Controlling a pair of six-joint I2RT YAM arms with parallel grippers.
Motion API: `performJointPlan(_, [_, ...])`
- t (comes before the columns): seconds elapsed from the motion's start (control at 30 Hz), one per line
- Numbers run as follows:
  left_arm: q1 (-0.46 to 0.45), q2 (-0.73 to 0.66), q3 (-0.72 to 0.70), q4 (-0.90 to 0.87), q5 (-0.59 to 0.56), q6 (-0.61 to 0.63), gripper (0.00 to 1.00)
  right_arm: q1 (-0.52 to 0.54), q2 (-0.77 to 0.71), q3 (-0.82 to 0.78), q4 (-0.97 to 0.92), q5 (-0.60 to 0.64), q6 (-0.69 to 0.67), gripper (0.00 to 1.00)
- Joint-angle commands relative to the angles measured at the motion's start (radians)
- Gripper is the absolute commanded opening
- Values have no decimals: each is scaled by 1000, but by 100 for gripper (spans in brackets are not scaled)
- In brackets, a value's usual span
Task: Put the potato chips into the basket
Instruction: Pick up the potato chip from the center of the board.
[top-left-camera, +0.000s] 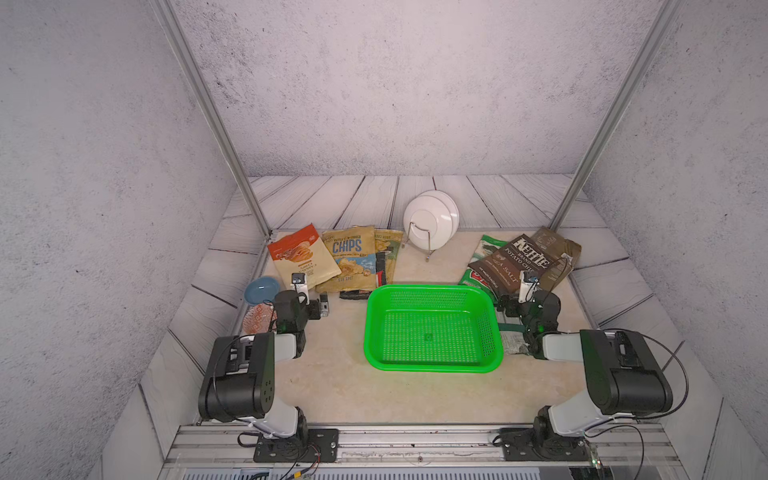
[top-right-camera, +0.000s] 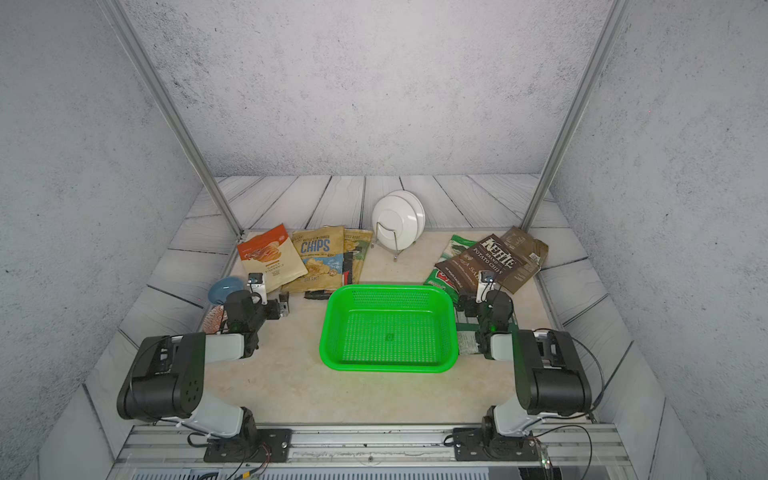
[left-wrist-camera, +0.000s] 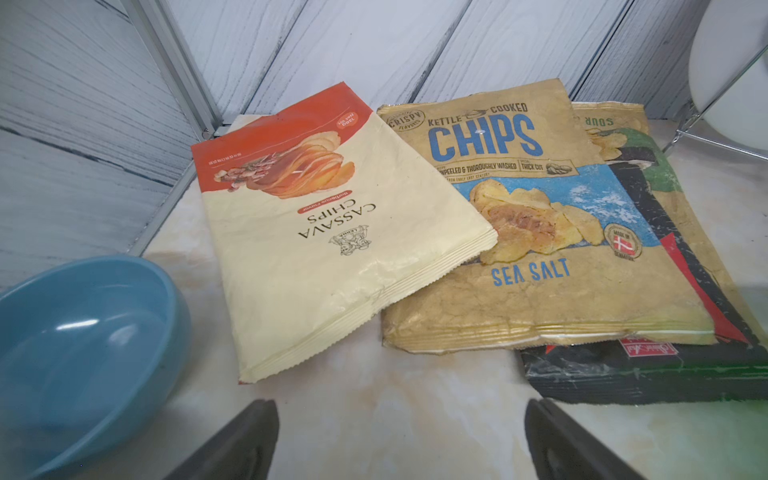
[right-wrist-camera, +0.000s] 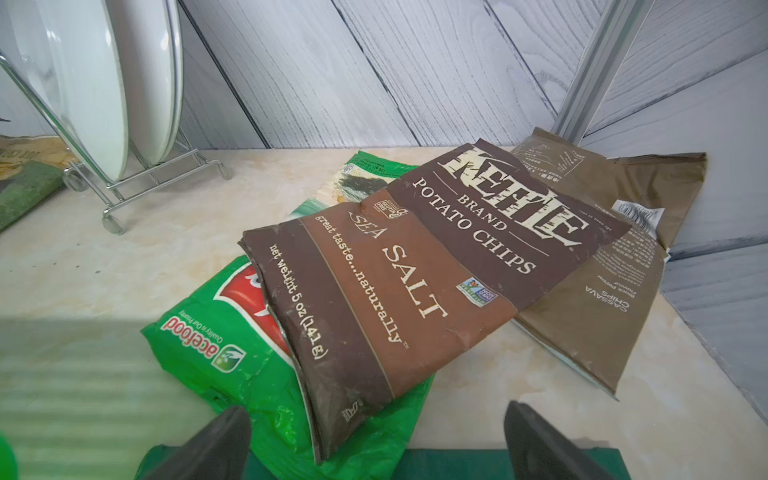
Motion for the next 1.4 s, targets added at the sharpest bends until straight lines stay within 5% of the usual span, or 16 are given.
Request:
performJointPlan(0.0, [-5,-7,18,1,-10,10,99,2,21,1,16,-3,3,99])
performJointPlan(1.13, [-6,-13,18,4,-3,10,99,3,23,0,16,1,7,99])
performJointPlan(1.37, [-5,-179,175,-440,66,50,99,3,-99,-3,-74,129,57,99])
